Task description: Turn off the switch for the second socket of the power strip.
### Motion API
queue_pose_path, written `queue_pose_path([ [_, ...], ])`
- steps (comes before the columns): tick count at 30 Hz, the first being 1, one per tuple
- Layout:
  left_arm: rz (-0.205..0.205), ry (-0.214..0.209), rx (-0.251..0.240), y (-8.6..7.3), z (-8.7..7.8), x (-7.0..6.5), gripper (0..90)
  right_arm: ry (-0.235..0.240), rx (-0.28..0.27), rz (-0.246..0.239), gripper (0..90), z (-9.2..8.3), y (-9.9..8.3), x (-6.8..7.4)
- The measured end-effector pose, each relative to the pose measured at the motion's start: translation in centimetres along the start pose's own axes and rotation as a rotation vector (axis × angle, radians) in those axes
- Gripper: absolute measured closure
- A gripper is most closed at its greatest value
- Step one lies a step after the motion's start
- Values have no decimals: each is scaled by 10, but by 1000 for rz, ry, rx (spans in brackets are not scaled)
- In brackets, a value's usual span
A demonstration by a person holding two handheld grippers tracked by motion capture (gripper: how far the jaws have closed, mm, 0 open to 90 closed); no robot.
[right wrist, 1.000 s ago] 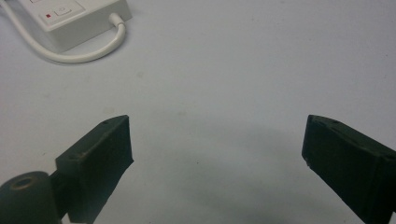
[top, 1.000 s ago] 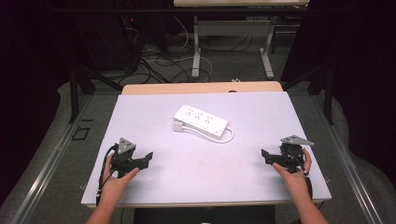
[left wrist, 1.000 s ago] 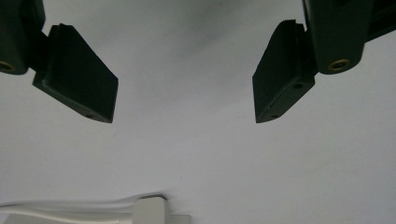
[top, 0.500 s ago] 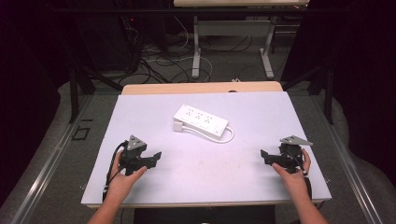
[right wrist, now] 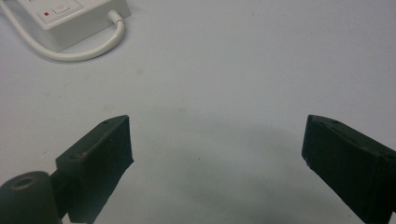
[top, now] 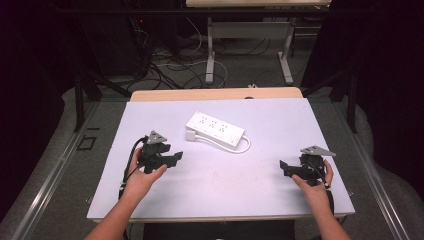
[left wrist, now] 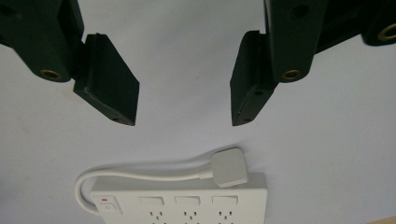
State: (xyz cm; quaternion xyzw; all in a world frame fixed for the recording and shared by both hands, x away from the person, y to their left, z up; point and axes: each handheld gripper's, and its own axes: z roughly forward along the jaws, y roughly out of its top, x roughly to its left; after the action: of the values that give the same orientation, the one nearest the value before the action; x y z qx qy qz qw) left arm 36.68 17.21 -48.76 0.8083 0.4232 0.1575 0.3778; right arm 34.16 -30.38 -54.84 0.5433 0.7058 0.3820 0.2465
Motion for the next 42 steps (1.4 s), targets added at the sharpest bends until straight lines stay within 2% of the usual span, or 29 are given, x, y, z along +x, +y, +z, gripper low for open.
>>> queue_pose_path([
  [9, -10, -21, 21, 31, 3, -3, 498, 3, -3, 12, 80, 0, 0, -1],
  [11, 1, -25, 32, 42, 3, -3, 510, 3, -2, 13, 79, 0, -1, -1],
  [13, 1, -25, 38, 45, 3, -3, 523, 4, -1, 17, 79, 0, -1, -1],
  [15, -18, -26, 50, 54, 5, -5, 540, 4, 1, 22, 79, 0, -1, -1],
  [22, -30, -37, 74, 69, 12, -7, 571, 5, 3, 21, 79, 1, -1, -2],
  [29, -33, -47, 111, 88, 21, -11, 592, 8, 3, 25, 80, 1, -1, -3],
  [31, -33, -49, 134, 96, 25, -12, 602, 9, 2, 28, 79, 1, -2, -3],
  [42, -67, -68, 182, 113, 43, -8, 632, 9, 6, 39, 79, 2, -2, -3],
])
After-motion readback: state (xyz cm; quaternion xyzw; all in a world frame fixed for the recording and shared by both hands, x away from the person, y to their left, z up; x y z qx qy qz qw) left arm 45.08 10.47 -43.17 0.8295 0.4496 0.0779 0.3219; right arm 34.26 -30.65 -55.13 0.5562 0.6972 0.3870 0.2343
